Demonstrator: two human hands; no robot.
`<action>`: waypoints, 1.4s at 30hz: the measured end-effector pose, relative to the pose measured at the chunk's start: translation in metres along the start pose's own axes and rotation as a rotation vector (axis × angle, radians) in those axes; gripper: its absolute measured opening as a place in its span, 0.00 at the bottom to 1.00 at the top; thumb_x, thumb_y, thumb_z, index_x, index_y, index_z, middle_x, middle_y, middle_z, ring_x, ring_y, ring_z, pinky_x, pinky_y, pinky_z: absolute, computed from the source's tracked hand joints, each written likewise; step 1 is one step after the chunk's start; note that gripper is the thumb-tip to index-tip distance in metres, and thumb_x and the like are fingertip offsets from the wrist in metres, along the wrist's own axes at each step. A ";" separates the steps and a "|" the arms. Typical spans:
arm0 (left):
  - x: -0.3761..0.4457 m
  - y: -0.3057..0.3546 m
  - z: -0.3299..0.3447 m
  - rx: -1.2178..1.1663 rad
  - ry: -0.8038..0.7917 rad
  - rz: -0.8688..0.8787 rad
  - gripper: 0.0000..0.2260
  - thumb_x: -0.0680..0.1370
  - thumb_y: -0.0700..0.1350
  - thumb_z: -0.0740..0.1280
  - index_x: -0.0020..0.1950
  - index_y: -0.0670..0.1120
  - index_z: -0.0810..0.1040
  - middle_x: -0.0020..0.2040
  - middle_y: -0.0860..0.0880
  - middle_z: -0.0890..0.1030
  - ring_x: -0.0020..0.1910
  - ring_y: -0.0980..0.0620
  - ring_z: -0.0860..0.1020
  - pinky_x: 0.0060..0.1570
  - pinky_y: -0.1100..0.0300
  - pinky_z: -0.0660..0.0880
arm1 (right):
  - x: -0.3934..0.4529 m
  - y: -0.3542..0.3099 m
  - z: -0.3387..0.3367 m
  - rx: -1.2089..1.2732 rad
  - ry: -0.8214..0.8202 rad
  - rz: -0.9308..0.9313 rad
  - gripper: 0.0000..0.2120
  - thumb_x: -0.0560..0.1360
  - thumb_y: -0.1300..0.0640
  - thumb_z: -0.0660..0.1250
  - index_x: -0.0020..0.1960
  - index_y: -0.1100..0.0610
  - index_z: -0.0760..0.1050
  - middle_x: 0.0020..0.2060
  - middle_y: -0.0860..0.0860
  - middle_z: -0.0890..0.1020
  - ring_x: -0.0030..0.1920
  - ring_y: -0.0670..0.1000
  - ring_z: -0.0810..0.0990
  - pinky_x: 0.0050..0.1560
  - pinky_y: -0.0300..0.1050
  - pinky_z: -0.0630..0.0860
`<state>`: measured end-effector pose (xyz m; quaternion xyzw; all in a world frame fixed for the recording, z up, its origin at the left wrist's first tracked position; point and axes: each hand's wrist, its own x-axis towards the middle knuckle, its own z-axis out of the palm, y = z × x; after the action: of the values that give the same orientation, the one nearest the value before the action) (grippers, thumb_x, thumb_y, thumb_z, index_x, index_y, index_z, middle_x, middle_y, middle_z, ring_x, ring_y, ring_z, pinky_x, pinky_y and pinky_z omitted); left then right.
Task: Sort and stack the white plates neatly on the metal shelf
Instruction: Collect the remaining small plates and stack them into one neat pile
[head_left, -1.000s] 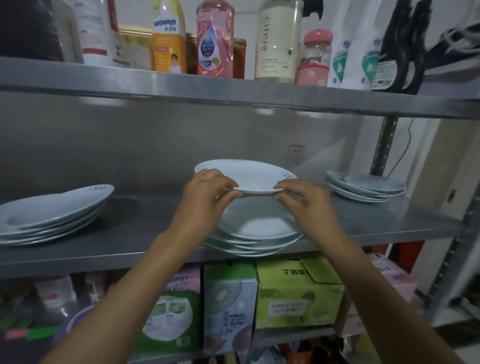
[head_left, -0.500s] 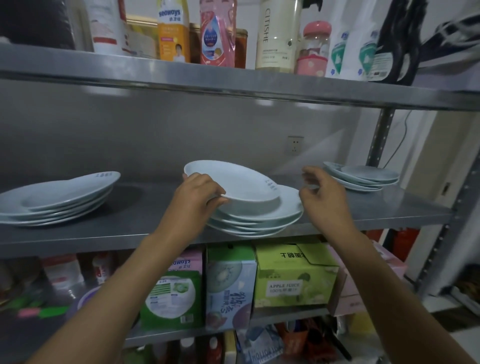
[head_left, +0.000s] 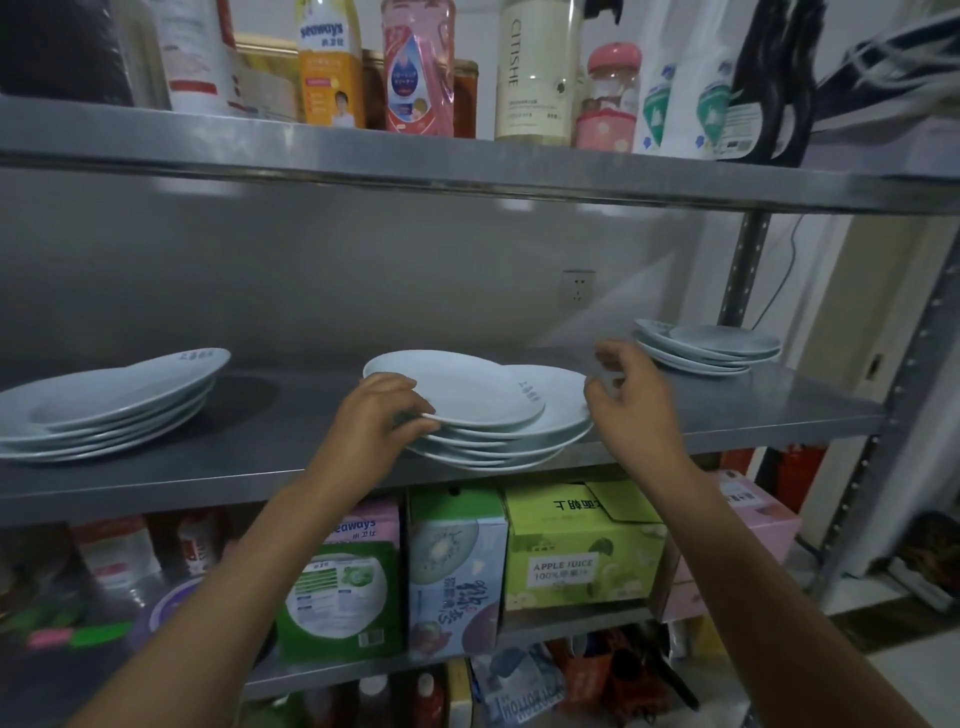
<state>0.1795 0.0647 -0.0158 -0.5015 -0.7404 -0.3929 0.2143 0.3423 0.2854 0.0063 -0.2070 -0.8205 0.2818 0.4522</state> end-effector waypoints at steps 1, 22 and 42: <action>0.000 -0.001 0.001 -0.007 -0.008 -0.016 0.04 0.70 0.40 0.76 0.43 0.43 0.85 0.45 0.50 0.82 0.56 0.49 0.75 0.54 0.56 0.69 | -0.001 0.000 0.001 0.011 0.003 0.008 0.20 0.75 0.60 0.64 0.67 0.54 0.70 0.62 0.49 0.76 0.62 0.49 0.74 0.65 0.48 0.70; 0.039 0.070 0.029 0.249 -0.070 0.137 0.16 0.80 0.52 0.58 0.64 0.48 0.76 0.67 0.51 0.75 0.73 0.49 0.62 0.74 0.43 0.46 | 0.008 0.015 -0.007 -0.226 -0.027 -0.103 0.21 0.76 0.57 0.62 0.68 0.51 0.67 0.66 0.49 0.74 0.65 0.49 0.71 0.63 0.43 0.65; 0.131 0.180 0.199 0.199 -0.078 0.204 0.21 0.79 0.48 0.58 0.71 0.44 0.67 0.73 0.46 0.67 0.76 0.47 0.54 0.75 0.46 0.47 | 0.094 0.176 -0.093 -0.193 0.094 -0.010 0.18 0.74 0.62 0.63 0.63 0.55 0.72 0.60 0.53 0.77 0.61 0.52 0.73 0.62 0.38 0.65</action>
<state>0.3055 0.3321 0.0239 -0.5654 -0.7286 -0.2737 0.2729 0.3896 0.5001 -0.0089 -0.2584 -0.8227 0.1891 0.4697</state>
